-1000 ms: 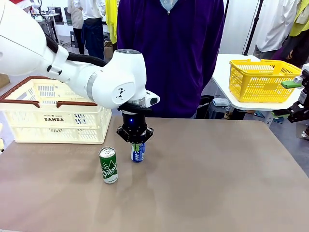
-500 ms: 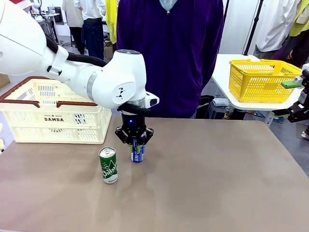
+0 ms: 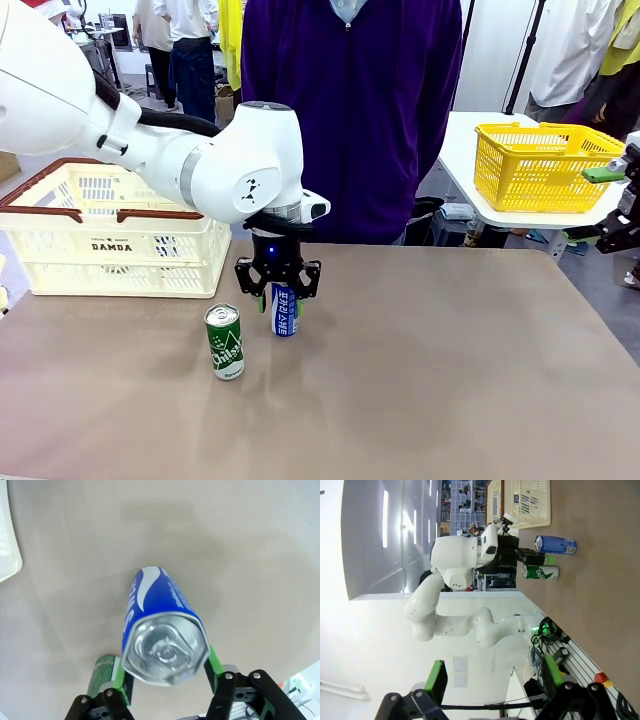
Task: Place the drinks into the Shopping basket.
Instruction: Pick up one drink and place it into the Shopping basket.
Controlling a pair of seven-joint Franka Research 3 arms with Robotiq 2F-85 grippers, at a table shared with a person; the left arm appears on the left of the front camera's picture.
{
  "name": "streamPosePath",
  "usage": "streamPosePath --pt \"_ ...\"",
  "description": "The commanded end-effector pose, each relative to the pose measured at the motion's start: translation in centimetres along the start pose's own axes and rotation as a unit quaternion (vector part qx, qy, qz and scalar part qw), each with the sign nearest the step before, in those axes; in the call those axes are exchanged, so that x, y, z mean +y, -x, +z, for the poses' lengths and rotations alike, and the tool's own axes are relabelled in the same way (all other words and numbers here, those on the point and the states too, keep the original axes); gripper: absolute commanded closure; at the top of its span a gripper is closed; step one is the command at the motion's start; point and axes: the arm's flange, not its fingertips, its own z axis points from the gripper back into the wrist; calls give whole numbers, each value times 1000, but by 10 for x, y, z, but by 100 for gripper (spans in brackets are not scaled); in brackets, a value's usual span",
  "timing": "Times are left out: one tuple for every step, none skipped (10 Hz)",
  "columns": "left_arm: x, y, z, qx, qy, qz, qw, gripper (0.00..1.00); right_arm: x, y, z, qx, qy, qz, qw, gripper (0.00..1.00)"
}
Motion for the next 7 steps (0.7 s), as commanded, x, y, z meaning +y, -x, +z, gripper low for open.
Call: streamPosePath --pt "3 21 43 -4 7 -8 1000 0 4 0 3 7 6 -6 1000 0" --pt "4 30 75 -11 18 -15 1000 0 4 0 3 7 6 -6 1000 0" --pt "5 34 102 -15 28 -9 999 0 4 0 3 7 6 -6 1000 0" --pt "5 39 120 -13 27 8 1000 0 4 0 3 7 6 -6 1000 0" --pt "6 45 130 -11 27 3 1000 0 4 0 3 7 6 -6 1000 0" --pt "9 47 136 -49 31 4 998 0 4 0 3 7 6 -6 1000 0" --pt "-1 45 129 -24 26 0 999 0 4 0 3 7 6 -6 1000 0"
